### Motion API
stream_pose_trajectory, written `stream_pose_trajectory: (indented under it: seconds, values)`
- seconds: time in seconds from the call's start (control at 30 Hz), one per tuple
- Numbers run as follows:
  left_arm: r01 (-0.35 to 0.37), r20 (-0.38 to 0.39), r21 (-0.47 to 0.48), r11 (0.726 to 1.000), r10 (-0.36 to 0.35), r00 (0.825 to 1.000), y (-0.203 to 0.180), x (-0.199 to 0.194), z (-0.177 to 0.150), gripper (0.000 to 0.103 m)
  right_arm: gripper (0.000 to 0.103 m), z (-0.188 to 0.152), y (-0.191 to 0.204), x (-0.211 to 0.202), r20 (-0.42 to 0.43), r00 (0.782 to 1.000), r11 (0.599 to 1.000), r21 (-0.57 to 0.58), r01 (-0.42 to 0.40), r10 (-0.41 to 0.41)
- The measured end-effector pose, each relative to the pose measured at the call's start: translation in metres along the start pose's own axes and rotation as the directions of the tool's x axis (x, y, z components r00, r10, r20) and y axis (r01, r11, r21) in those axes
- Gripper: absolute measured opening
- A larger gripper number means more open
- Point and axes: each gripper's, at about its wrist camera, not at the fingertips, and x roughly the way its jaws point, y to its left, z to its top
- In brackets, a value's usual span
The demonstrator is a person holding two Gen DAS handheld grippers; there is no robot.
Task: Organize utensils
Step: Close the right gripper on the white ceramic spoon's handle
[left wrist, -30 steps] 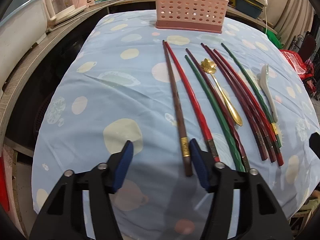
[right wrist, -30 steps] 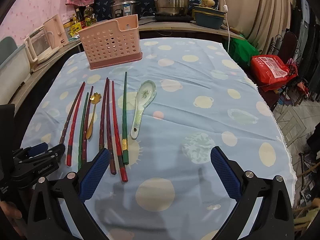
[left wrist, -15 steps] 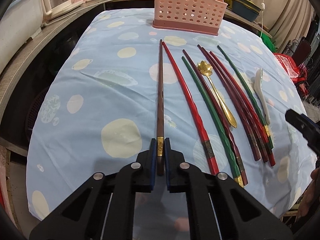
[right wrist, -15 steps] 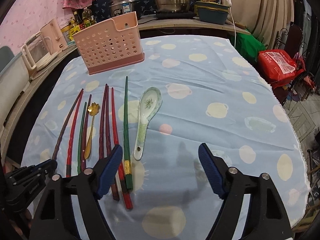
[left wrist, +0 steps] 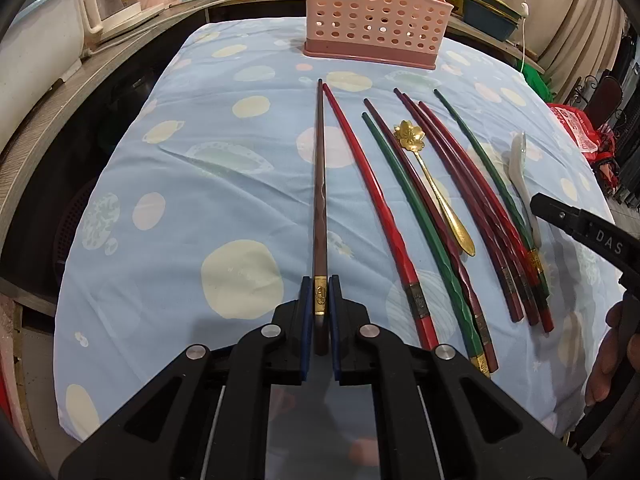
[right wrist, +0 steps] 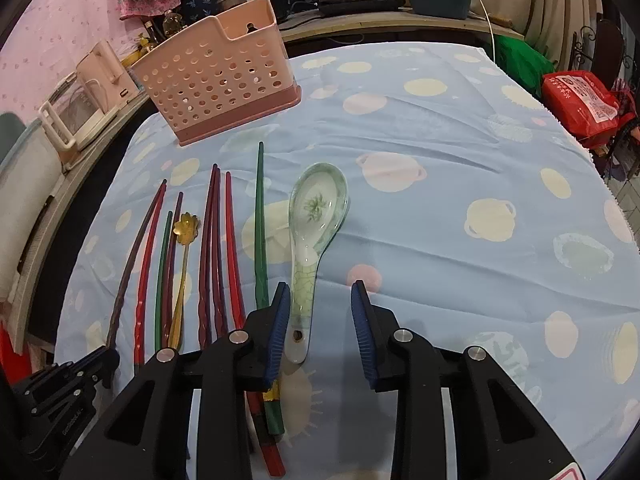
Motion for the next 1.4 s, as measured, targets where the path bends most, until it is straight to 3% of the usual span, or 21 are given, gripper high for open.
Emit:
stream_pose_trajectory:
  seconds: [0.33, 0.97, 1.4]
  values:
    - [-0.001, 0.004, 0.003, 1.000, 0.001, 1.000, -0.001, 0.001, 0.001, 0.007, 0.015, 0.005, -0.001, 0.012, -0.002, 1.000, 1.000, 0.003, -0.012, 0.012]
    - [0.035, 0.007, -0.002, 0.999, -0.035, 0.999, 0.003, -0.008, -0.006, 0.007, 0.011, -0.012, 0.001, -0.013, 0.008, 1.000, 0.999, -0.045, 0.021, -0.021]
    - [0.047, 0.078, -0.008, 0.999, -0.046, 0.996, 0.007, -0.043, -0.017, 0.007, 0.011, -0.025, 0.001, -0.058, 0.072, 0.997, 0.999, -0.038, 0.013, -0.010]
